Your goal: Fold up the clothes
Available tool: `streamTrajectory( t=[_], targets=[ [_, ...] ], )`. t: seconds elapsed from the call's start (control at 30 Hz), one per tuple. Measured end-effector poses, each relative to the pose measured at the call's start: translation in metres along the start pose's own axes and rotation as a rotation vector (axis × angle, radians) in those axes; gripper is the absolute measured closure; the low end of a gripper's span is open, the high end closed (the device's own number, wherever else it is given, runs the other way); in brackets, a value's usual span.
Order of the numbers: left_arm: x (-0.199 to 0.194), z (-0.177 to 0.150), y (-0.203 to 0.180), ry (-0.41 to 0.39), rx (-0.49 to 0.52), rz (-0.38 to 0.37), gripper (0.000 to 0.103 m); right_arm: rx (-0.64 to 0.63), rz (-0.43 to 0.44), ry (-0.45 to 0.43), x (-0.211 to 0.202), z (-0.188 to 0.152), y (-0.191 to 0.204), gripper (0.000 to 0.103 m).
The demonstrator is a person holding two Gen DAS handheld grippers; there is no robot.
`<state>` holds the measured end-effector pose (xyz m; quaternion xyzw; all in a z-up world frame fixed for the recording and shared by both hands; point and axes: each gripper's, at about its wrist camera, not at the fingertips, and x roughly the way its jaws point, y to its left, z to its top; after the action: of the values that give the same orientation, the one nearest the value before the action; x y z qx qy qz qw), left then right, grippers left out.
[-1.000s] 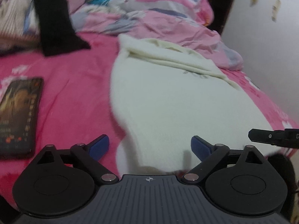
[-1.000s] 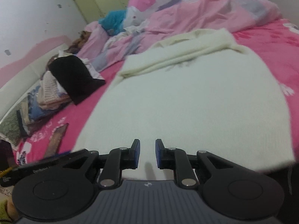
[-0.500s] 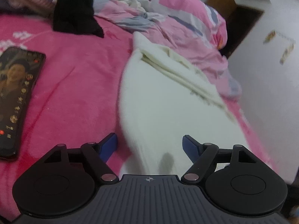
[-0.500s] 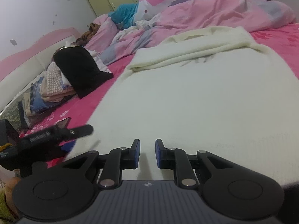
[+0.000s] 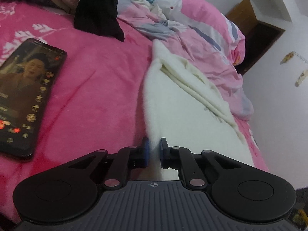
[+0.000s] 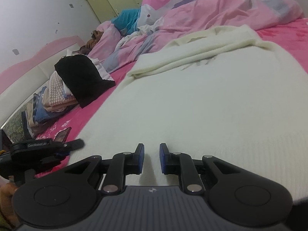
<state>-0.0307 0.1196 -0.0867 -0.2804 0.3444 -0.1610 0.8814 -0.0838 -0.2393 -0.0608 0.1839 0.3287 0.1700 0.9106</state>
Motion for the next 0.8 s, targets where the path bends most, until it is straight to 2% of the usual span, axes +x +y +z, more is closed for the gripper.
streamTrajectory(
  t=[0.1, 0.33, 0.47, 0.57, 0.7, 0.8],
  targets=[
    [0.001, -0.004, 0.005, 0.054, -0.02, -0.021, 0.092, 0.004, 0.004, -0.003, 0.0, -0.001, -0.001, 0.086],
    [-0.007, -0.006, 0.0, 0.017, 0.04, 0.022, 0.095, 0.005, -0.001, -0.001, -0.001, 0.0, -0.001, 0.086],
    [-0.004, -0.006, 0.005, 0.081, 0.012, -0.013, 0.089, 0.008, -0.001, 0.001, -0.002, -0.001, -0.002, 0.086],
    [-0.004, -0.009, 0.0, 0.081, 0.051, -0.005, 0.088, -0.01, -0.014, 0.004, -0.004, -0.001, 0.002, 0.085],
    [-0.005, -0.013, -0.007, 0.065, 0.11, 0.032, 0.088, -0.141, 0.013, 0.023, -0.008, 0.0, 0.027, 0.085],
    [-0.005, -0.013, -0.008, 0.068, 0.122, 0.036, 0.088, -0.323, 0.043, 0.029, 0.0, -0.01, 0.065, 0.085]
  ],
)
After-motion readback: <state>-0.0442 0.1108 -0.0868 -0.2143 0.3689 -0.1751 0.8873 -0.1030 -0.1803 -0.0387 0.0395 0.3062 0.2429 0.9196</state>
